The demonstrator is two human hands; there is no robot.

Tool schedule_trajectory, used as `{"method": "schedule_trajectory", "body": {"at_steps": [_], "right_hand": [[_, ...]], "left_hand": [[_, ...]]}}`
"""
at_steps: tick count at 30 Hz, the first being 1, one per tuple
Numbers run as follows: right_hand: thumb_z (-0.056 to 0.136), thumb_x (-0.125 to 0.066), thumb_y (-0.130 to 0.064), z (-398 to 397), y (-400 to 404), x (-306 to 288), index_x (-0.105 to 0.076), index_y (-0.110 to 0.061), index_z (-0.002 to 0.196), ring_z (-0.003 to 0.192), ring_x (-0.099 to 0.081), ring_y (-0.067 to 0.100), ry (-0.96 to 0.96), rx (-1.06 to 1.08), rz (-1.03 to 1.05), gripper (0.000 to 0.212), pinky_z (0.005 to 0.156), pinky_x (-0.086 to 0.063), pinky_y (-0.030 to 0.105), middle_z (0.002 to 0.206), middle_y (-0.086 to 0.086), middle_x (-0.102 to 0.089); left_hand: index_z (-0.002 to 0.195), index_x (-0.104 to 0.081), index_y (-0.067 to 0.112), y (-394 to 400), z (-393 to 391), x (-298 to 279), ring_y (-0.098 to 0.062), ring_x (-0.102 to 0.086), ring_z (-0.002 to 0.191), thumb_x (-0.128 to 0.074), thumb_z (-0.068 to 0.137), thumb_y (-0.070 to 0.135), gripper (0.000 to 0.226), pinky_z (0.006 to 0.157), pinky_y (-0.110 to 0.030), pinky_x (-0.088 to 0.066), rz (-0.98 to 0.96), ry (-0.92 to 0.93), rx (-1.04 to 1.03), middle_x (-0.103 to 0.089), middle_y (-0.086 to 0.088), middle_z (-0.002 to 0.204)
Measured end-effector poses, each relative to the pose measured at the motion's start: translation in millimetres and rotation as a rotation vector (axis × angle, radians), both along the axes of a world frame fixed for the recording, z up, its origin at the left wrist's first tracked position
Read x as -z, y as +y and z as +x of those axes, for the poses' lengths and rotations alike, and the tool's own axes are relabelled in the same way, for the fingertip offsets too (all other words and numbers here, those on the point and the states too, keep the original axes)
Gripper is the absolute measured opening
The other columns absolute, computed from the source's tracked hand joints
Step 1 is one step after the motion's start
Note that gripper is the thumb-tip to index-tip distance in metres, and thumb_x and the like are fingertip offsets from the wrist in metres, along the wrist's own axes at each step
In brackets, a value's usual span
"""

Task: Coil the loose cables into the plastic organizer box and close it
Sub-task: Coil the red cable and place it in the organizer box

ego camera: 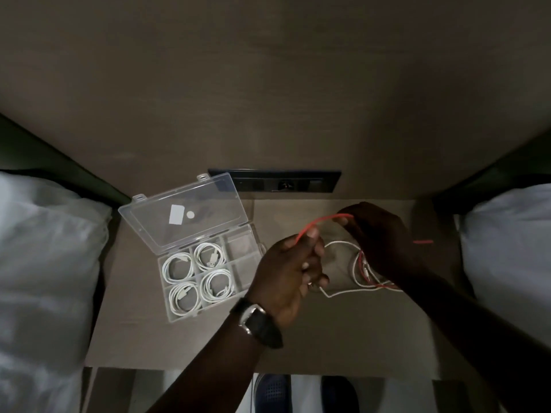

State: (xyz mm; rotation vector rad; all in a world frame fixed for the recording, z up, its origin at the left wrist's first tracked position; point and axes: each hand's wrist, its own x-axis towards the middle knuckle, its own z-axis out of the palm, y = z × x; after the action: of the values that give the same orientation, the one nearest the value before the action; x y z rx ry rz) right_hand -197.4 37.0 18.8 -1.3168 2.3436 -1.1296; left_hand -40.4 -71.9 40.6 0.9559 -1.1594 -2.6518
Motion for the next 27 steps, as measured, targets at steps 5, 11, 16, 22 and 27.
{"method": "schedule_trajectory", "body": {"at_steps": [5,11,16,22,27], "right_hand": [[0.096,-0.043,-0.052,17,21,10,-0.058,-0.027,0.081,0.070,-0.056,0.008,-0.008,-0.022,0.204,0.033,0.062,-0.040,0.025,0.073,-0.007,-0.062],[0.099,-0.034,-0.041,47,58,-23,-0.056,-0.031,0.101,0.086,-0.068,0.020,0.243,-0.407,0.433,0.025,0.069,-0.054,0.037,0.095,-0.005,-0.070],[0.095,-0.045,-0.034,29,63,-80,-0.057,-0.032,0.098,0.074,-0.069,0.016,0.280,-0.426,0.204,0.013,0.059,-0.054,0.030,0.087,-0.007,-0.071],[0.090,-0.059,-0.048,-21,23,-90,-0.072,-0.025,0.089,0.082,-0.070,0.013,-0.036,-0.294,0.000,0.027,0.072,-0.054,0.041,0.087,-0.005,-0.072],[0.096,-0.046,-0.053,-7,32,-50,-0.062,-0.033,0.085,0.072,-0.063,0.005,-0.068,-0.253,0.116,0.027,0.069,-0.053,0.037,0.073,-0.014,-0.067]], "left_hand": [[0.080,-0.057,0.012,-25,-8,-45,-0.007,-0.030,0.056,-0.045,0.087,0.027,0.020,0.057,-0.022,-0.036,0.573,0.394,-0.174,-0.037,0.006,0.064],[0.094,-0.070,0.006,-14,-20,-39,-0.016,-0.068,0.077,-0.048,0.092,0.013,0.023,0.074,-0.026,-0.056,0.268,0.337,-0.334,-0.070,-0.004,0.080],[0.093,-0.066,-0.004,13,-10,-21,-0.020,-0.064,0.075,-0.046,0.101,0.009,0.025,0.072,-0.033,-0.052,-0.693,0.043,0.059,-0.068,-0.014,0.082],[0.085,-0.069,0.007,52,-1,-41,-0.008,-0.046,0.042,-0.047,0.095,0.028,0.032,0.040,-0.017,-0.033,0.088,0.163,0.053,-0.055,0.002,0.055],[0.084,-0.064,0.010,34,-2,-66,-0.006,-0.041,0.047,-0.028,0.101,0.029,0.044,0.047,-0.019,-0.029,0.539,0.447,-0.226,-0.047,0.006,0.057]]}}
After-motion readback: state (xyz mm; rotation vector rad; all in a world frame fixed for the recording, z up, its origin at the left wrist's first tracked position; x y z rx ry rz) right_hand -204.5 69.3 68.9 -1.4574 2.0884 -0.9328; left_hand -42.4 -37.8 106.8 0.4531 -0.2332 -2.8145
